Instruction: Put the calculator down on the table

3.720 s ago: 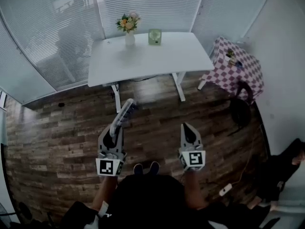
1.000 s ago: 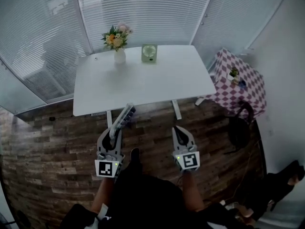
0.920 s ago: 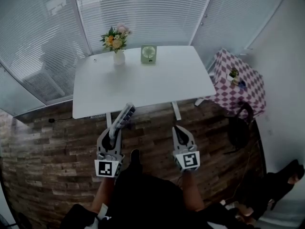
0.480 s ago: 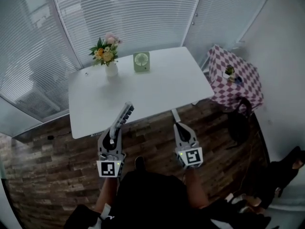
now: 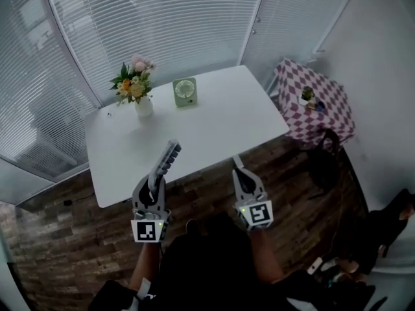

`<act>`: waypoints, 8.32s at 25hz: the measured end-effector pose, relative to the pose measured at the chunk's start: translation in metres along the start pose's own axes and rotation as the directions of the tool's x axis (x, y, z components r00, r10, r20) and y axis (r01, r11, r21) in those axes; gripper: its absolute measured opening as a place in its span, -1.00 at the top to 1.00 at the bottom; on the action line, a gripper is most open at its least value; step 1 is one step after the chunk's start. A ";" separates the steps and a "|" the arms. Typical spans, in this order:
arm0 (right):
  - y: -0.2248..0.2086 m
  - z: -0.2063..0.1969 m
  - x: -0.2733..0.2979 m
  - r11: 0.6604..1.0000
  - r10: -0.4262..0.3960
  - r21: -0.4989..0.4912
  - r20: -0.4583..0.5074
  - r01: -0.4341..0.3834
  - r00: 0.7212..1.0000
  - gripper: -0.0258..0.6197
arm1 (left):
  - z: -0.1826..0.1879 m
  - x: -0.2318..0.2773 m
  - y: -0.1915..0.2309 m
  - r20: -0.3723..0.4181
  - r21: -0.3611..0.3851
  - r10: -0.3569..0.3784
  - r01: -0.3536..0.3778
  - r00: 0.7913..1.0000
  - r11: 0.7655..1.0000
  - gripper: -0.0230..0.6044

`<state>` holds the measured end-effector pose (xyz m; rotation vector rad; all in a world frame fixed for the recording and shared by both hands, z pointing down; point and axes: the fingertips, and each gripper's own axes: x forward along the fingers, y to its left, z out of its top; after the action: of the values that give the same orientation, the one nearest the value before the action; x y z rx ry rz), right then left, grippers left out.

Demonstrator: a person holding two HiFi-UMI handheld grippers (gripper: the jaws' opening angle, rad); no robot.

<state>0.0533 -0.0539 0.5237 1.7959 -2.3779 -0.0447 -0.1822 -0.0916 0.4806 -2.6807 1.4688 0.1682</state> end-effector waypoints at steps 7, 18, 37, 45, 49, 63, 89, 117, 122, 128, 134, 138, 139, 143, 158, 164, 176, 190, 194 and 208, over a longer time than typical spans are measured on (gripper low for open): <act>-0.025 0.001 0.040 1.000 0.030 -0.007 0.021 -0.030 0.999 0.91 | -0.008 0.035 0.006 0.004 -0.011 0.028 -0.028 1.000 1.000 0.61; -0.095 0.006 0.128 0.993 0.121 -0.017 0.036 -0.120 0.992 0.91 | -0.021 0.133 0.011 -0.033 0.030 0.101 -0.100 0.994 0.995 0.61; -0.160 0.013 0.215 0.973 0.225 0.044 0.073 -0.228 0.972 0.91 | -0.027 0.219 0.012 -0.025 0.044 0.192 -0.191 0.981 0.981 0.61; -0.163 0.011 0.220 0.969 0.238 0.045 0.064 -0.241 0.969 0.91 | -0.035 0.228 0.013 -0.058 0.056 0.200 -0.197 0.978 0.979 0.61; -0.165 0.013 0.221 0.970 0.236 0.045 0.071 -0.240 0.969 0.91 | -0.042 0.230 0.013 -0.090 -0.008 0.201 -0.203 0.975 0.979 0.61; -0.162 0.010 0.211 0.967 0.243 0.060 0.061 -0.247 0.968 0.91 | -0.066 0.226 0.040 -0.053 -0.772 0.165 -0.145 0.985 0.619 0.61; -0.158 0.011 0.217 0.961 0.259 0.083 0.064 -0.263 0.964 0.91 | -0.229 0.242 0.035 -0.292 -0.949 0.067 -0.298 0.954 0.101 0.61; -0.184 -0.008 0.223 0.966 0.242 0.084 0.023 -0.243 0.970 0.91 | -0.387 0.270 0.029 -0.519 -0.855 -0.051 -0.517 0.853 0.043 0.61; -0.188 -0.010 0.224 0.968 0.233 0.087 0.023 -0.234 0.972 0.91 | -0.394 0.274 0.029 -0.530 -0.848 -0.064 -0.529 0.845 0.043 0.61; -0.190 -0.011 0.223 0.967 0.229 0.108 0.020 -0.230 0.973 0.91 | -0.401 0.273 0.029 -0.577 -0.816 -0.086 -0.578 0.812 0.016 0.60; -0.195 -0.011 0.223 0.972 0.209 0.103 0.022 -0.210 0.978 0.91 | -0.401 0.266 0.030 -0.699 -0.715 -0.093 -0.694 0.709 0.079 0.17; -0.197 -0.015 0.223 0.976 0.193 0.096 0.013 -0.193 0.981 0.91 | -0.398 0.259 0.034 -0.773 -0.634 -0.048 -0.769 0.632 0.084 0.06; -0.196 -0.015 0.222 0.975 0.198 0.100 0.013 -0.198 0.980 0.91 | -0.397 0.257 0.034 -0.777 -0.630 -0.039 -0.773 0.629 0.077 0.06; -0.193 -0.009 0.224 0.974 0.206 0.094 0.023 -0.207 0.978 0.91 | -0.394 0.249 0.034 -0.751 -0.660 -0.026 -0.751 0.660 0.016 0.06; -0.192 -0.010 0.226 0.971 0.204 0.120 0.049 -0.209 0.978 0.91 | -0.290 0.247 0.071 -0.447 -0.887 0.168 -0.460 0.878 0.046 0.06; -0.196 -0.007 0.228 0.978 0.185 0.096 0.034 -0.187 0.982 0.91 | -0.215 0.245 0.088 -0.215 -0.969 0.252 -0.238 0.944 0.066 0.06; -0.189 -0.009 0.232 0.970 0.213 0.111 0.045 -0.217 0.976 0.91 | -0.141 0.237 0.088 -0.069 -0.986 0.271 -0.107 0.960 0.130 0.06; -0.182 -0.008 0.240 0.968 0.224 0.108 0.035 -0.227 0.974 0.91 | -0.105 0.236 0.060 -0.204 -0.377 0.224 -0.288 0.953 0.880 0.06; -0.178 -0.005 0.242 0.967 0.226 0.113 0.036 -0.229 0.973 0.91 | -0.084 0.241 0.051 -0.191 -0.111 0.202 -0.226 0.961 0.968 0.06; -0.168 -0.002 0.252 0.962 0.232 0.135 0.061 -0.239 0.971 0.91 | -0.039 0.238 0.032 -0.069 0.083 0.173 -0.167 0.982 0.982 0.06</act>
<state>0.1469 -0.3422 0.5334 1.5668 -2.6713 0.1177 -0.0799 -0.3124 0.4868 -2.5270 1.6910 0.0197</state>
